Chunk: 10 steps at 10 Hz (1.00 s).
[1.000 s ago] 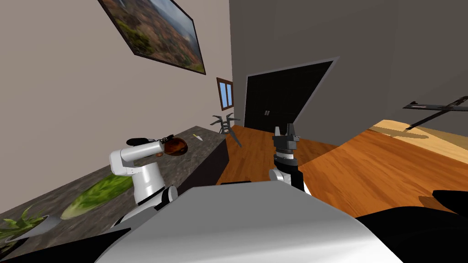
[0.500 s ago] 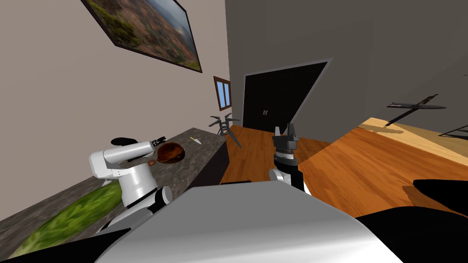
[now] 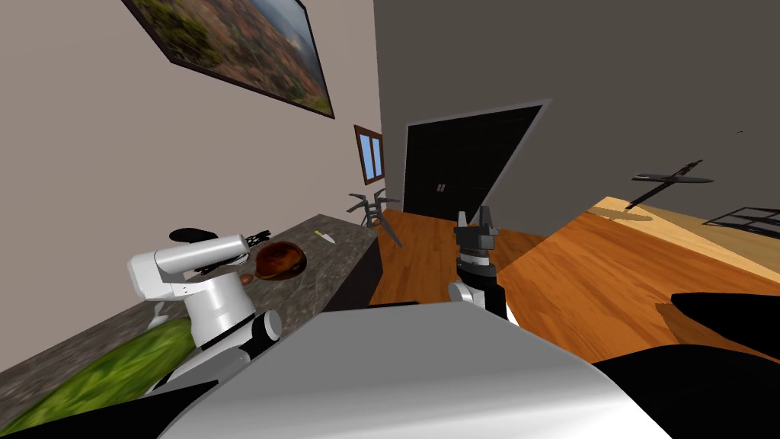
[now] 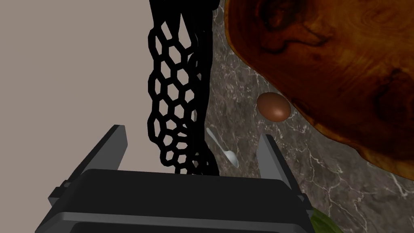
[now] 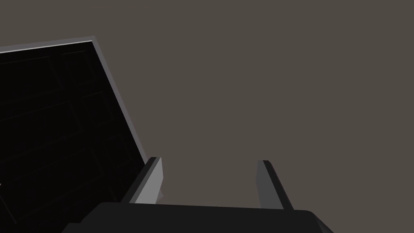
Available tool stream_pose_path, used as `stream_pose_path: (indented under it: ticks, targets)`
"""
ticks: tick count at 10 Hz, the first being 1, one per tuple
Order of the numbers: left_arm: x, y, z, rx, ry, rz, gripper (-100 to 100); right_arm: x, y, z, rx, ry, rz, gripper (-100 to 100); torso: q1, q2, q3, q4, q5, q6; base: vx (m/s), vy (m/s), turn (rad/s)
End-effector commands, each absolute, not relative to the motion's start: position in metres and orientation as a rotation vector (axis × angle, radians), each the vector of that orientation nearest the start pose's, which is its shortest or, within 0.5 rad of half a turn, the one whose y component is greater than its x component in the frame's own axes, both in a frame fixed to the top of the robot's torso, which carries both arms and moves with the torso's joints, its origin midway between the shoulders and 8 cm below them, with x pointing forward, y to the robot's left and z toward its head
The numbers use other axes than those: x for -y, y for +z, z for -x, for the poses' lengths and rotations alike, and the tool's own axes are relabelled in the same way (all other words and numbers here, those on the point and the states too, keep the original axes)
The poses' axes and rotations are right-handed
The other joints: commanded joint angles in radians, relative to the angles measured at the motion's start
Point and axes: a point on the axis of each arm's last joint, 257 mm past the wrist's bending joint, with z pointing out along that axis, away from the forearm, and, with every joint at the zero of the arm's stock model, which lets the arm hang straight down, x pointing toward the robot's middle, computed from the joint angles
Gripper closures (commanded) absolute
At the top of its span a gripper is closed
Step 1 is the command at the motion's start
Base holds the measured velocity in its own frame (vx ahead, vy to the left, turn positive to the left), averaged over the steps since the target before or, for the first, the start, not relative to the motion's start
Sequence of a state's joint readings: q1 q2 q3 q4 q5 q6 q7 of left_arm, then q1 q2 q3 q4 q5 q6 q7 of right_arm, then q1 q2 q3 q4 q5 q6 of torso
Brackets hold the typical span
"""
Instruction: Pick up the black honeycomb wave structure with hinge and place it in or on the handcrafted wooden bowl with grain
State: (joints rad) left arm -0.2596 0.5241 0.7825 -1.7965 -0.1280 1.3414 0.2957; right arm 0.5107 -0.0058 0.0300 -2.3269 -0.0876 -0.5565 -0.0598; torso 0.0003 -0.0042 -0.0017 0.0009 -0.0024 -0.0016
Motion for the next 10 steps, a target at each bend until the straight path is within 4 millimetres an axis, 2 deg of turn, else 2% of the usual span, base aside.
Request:
stream_pose_path:
  ticks: [1,3,4,5,10]
  targets:
    - [-0.695,-0.105,-0.360,-0.546,-0.296,2.028,-100,0.278,0.051,-0.323,-0.480,1.460,-0.656,0,0.000,0.000,0.000,0.000,0.000,0.000,0.000,0.000,0.000]
    - [-0.695,-0.105,-0.360,-0.546,-0.296,2.028,-100,0.278,0.051,-0.323,-0.479,1.460,-0.656,0,-0.001,0.001,0.000,0.000,0.000,0.000,0.000,0.000,0.000]
    - [-0.695,-0.105,-0.360,-0.546,-0.296,2.028,0,0.278,0.051,-0.323,-0.479,1.460,-0.656,0,-0.001,0.001,0.000,0.000,0.000,0.000,0.000,0.000,0.000]
    - [-0.695,-0.094,-0.354,-0.537,-0.292,2.030,-100,0.278,0.051,-0.323,-0.479,1.460,-0.656,0,-0.001,0.001,0.000,0.000,0.000,0.000,0.000,0.014,-0.054]
    - [-0.691,-0.066,-0.341,-0.517,-0.283,2.035,-100,0.278,0.051,-0.323,-0.480,1.460,-0.656,0,0.001,0.001,0.001,0.000,0.000,0.000,-0.001,0.024,-0.040]
